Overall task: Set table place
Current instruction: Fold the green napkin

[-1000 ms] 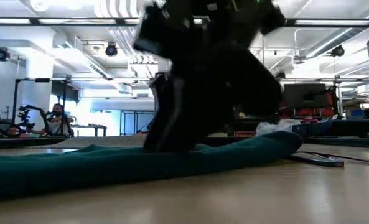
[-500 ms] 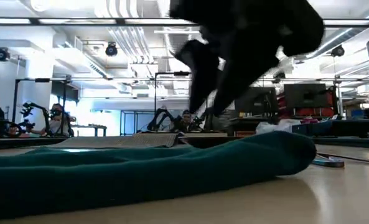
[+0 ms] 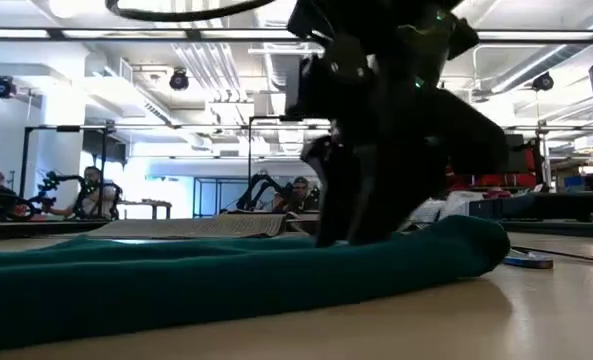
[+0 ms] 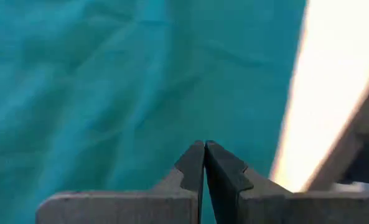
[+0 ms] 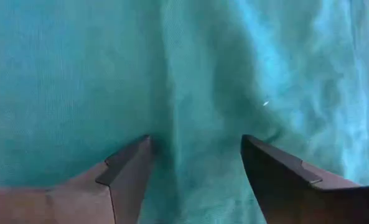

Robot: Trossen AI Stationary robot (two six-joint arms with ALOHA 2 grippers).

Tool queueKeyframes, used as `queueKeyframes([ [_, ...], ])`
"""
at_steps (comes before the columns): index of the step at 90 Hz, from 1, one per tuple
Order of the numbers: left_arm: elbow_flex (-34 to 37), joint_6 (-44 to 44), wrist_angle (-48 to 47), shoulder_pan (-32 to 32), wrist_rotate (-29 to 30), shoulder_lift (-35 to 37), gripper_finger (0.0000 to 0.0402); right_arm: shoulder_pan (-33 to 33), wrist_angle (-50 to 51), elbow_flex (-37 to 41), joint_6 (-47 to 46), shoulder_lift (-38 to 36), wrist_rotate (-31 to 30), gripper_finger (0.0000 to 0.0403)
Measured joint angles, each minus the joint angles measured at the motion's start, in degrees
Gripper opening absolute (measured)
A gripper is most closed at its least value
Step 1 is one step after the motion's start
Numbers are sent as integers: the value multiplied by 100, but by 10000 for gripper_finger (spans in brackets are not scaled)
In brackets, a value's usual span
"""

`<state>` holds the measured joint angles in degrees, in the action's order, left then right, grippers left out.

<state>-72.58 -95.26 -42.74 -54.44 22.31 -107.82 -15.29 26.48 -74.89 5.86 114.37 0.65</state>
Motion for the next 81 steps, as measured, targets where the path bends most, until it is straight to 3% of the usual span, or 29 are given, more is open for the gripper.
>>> queueKeyframes([
  [13, -135, 11, -387, 320, -14, 280, 0, 28, 197, -123, 468, -430, -67, 218],
  [31, -149, 113, -1307, 702, 541, 631, 0, 411, 184, -134, 853, -979, -58, 211],
  [38, -56, 142, -1764, 943, 409, 811, 4, 635, 154, -87, 797, -1040, -12, 214],
  [47, 275, 581, -1960, 1339, -232, 1185, 27, 938, 158, 1, 637, -998, 294, 222],
  [65, 1589, 1833, -506, 1820, -1038, 2286, 111, 1188, 139, 62, 76, -741, 582, 235],
  [81, 2789, 1558, 1443, 1466, -1480, 2967, 177, 1001, 550, 99, -137, -757, 585, 236],
])
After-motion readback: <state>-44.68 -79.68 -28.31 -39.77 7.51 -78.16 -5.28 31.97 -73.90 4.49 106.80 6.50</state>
